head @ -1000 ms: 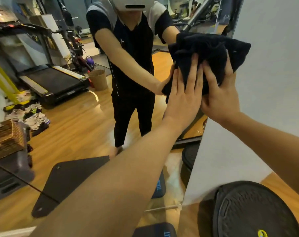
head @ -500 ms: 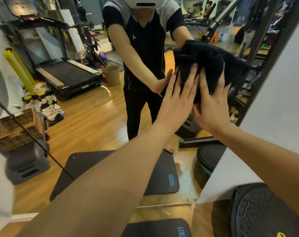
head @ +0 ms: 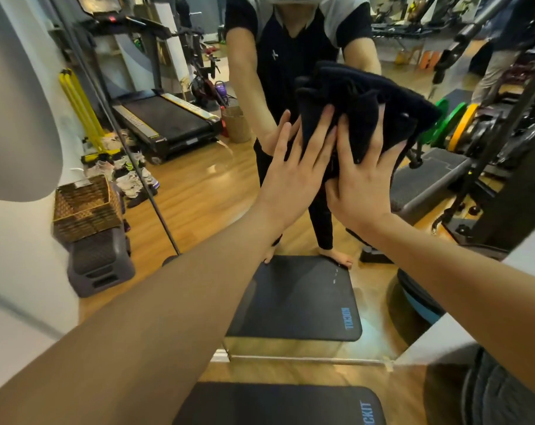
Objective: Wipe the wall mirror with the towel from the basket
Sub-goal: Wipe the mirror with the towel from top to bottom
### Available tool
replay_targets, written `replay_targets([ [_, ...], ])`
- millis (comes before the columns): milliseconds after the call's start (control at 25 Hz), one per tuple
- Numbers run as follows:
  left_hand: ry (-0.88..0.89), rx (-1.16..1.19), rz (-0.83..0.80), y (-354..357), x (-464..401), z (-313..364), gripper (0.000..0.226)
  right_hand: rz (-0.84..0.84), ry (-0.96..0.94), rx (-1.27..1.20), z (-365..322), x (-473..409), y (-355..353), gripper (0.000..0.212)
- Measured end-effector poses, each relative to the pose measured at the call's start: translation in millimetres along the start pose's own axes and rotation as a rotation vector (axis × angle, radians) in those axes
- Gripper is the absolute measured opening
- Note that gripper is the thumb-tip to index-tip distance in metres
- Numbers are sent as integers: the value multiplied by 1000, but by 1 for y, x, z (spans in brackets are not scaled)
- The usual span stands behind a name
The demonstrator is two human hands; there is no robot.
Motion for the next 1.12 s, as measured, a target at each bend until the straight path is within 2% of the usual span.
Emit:
replay_targets([
  [160,19,-34,-94,-2,29,-71,54,14,51,-27,-71,-14,25,87],
  [320,5,-222,37,-30,65,-156,55,20,-59,-44,-155,-42,46,83],
  [400,39,-280,43,-33,76,-179,56,75,-124,-42,-170,-50,50,83],
  [560,75,-266,-14,-26,77,-180,67,275,-249,46,-163,-45,54,84],
  [680,28,-185,-30,-22,77,-172,75,382,-253,96,-164,-44,56,78],
  [920,-36,-154,-25,-12,82,-172,73,350,-181,47,-172,-38,62,82],
  [1120,-109,-194,-87,13,121,-187,81,342,-241,74,-197,-17,89,81],
])
Point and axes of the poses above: each hand's wrist, its own x-axis away from the middle knuckle, its own y-axis out of the palm, z = x × y, the point moved 9 cm from there along -x, towards the middle knuckle, and after that the axes turned 6 degrees about -y, right-handed, at the moved point
